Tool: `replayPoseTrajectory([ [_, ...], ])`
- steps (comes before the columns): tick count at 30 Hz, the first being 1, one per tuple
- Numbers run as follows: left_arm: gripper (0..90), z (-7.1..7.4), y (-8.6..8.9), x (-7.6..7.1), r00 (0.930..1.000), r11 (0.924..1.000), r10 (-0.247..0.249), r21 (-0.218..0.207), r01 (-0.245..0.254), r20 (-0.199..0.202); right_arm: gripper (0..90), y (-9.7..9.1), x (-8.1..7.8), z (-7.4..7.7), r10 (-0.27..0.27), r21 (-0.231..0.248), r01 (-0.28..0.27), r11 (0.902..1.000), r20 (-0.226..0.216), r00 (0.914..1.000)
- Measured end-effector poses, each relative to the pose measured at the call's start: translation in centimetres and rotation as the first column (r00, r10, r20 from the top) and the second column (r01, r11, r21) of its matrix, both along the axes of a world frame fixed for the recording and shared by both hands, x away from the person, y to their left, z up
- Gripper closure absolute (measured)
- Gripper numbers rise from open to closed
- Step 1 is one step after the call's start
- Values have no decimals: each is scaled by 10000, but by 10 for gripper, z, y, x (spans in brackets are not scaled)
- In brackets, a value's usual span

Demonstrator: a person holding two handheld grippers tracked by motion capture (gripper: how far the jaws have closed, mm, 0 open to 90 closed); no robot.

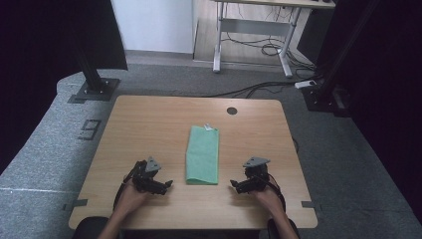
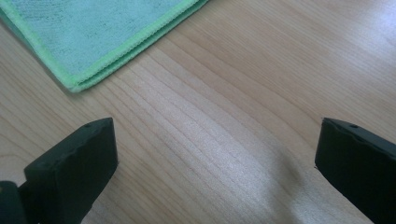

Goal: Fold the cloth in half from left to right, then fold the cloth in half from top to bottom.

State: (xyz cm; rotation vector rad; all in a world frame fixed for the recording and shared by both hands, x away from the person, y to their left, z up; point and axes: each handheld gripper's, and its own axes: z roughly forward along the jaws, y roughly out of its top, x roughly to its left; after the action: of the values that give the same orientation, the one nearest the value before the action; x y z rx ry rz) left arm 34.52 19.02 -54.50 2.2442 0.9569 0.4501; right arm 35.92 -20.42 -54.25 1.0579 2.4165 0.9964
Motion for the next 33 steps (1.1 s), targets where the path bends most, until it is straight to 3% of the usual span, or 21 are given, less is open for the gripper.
replayPoseTrajectory([
  [11, 0, -3, -2, 2, 9999, 10000, -53, 11, 54, -142, 0, 2, 1, -12, 221, 67, -220, 9997, -177, 9996],
  [14, 0, -4, 1, 6, 9978, 9996, 28, -276, -47, -655, 0, 3, 0, -14, 156, 184, -155, 9997, -43, 9999],
  [33, 0, -4, 1, 6, 9978, 9996, 68, -256, -85, -653, 0, 3, 0, -14, 86, 197, -85, 9998, -48, 10000],
])
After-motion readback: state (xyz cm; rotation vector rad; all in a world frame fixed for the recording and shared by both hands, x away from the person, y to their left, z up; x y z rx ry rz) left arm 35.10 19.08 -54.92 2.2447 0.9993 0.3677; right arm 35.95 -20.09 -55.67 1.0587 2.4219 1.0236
